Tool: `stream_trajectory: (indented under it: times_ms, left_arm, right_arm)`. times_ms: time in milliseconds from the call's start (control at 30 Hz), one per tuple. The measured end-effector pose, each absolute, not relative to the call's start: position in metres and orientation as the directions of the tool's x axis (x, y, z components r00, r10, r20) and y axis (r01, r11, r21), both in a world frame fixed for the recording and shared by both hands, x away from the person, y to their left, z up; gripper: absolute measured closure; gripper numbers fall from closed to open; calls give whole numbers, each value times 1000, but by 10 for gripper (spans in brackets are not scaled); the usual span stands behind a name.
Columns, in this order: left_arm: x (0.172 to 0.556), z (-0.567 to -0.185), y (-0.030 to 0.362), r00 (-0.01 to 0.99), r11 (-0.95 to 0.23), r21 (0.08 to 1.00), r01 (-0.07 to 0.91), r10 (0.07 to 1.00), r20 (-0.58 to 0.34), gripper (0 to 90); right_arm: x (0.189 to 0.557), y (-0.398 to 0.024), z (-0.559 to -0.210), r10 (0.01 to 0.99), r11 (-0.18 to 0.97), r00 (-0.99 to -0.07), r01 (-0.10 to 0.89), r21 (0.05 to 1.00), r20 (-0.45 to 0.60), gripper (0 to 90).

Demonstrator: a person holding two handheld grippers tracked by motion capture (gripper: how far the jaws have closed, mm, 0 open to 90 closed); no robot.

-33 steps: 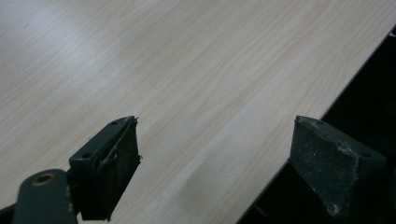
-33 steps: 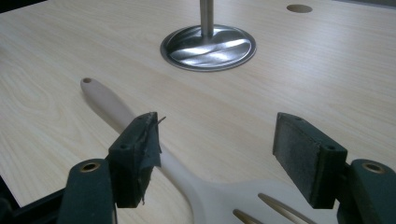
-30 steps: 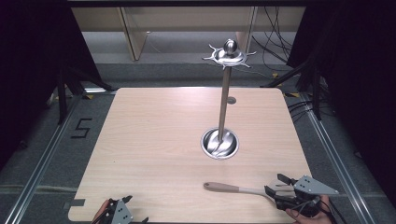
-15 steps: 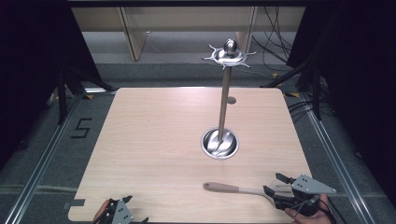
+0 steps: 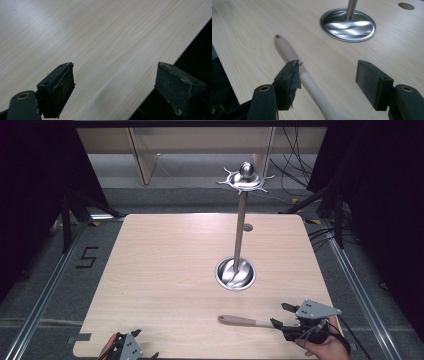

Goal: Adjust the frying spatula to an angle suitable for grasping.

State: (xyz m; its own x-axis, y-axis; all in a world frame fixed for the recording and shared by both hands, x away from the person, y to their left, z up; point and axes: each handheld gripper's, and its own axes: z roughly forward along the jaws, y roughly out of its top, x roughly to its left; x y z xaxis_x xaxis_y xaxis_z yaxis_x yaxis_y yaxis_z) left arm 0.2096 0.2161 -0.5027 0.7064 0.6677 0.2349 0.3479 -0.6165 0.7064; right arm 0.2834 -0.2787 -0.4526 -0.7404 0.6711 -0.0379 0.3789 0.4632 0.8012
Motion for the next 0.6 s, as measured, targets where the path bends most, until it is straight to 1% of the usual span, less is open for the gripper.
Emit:
stream_trajectory:
  times_ms: [33,67,100,133,167,233,267,367,433,467,500,533,567,600]
  left_arm:
    - [209,-502,216,705,-617,705,351,669,234,150]
    - [209,-502,216,705,-617,705,351,669,234,150]
    - [209,-502,216,692,-615,705,355,679,244,150]
    - [209,-503,215,689,-607,711,354,684,241,150]
    - [208,-504,214,679,-569,739,361,704,211,150]
    - [208,-503,214,680,-572,737,360,701,212,150]
    - [209,-503,215,677,-590,725,355,697,236,149]
    - [209,-503,215,678,-588,727,355,697,234,150]
    - [209,-503,215,679,-587,728,354,697,232,150]
    - [209,-502,216,682,-596,722,352,691,238,150]
    - [209,-502,216,682,-596,722,352,691,238,150]
    - [208,-502,215,684,-586,729,354,694,226,150]
    - [208,-502,215,682,-590,727,352,693,233,150]
    - [208,-502,215,684,-589,727,352,692,230,150]
  right_arm:
    - [286,-273,-450,655,487,-754,377,788,-44,375]
    - [286,-273,-450,655,487,-754,377,788,-44,375]
    - [285,-269,-449,658,488,-753,399,776,-27,378]
    - [287,-264,-447,635,522,-772,402,752,-27,388]
    - [288,-262,-447,619,541,-785,395,743,-33,398]
    - [289,-260,-447,608,556,-793,395,731,-35,404]
    - [290,-258,-447,606,568,-795,406,716,-30,412]
    - [295,-251,-448,575,615,-818,406,676,-31,441]
    - [298,-245,-451,553,652,-831,390,650,-56,473]
    - [300,-239,-451,540,677,-839,391,623,-60,504]
    - [302,-237,-450,525,689,-848,377,618,-68,527]
    - [302,-237,-450,525,689,-848,377,618,-68,527]
    - [304,-234,-450,520,700,-851,376,607,-71,532]
    - [308,-228,-452,512,721,-855,373,584,-86,548]
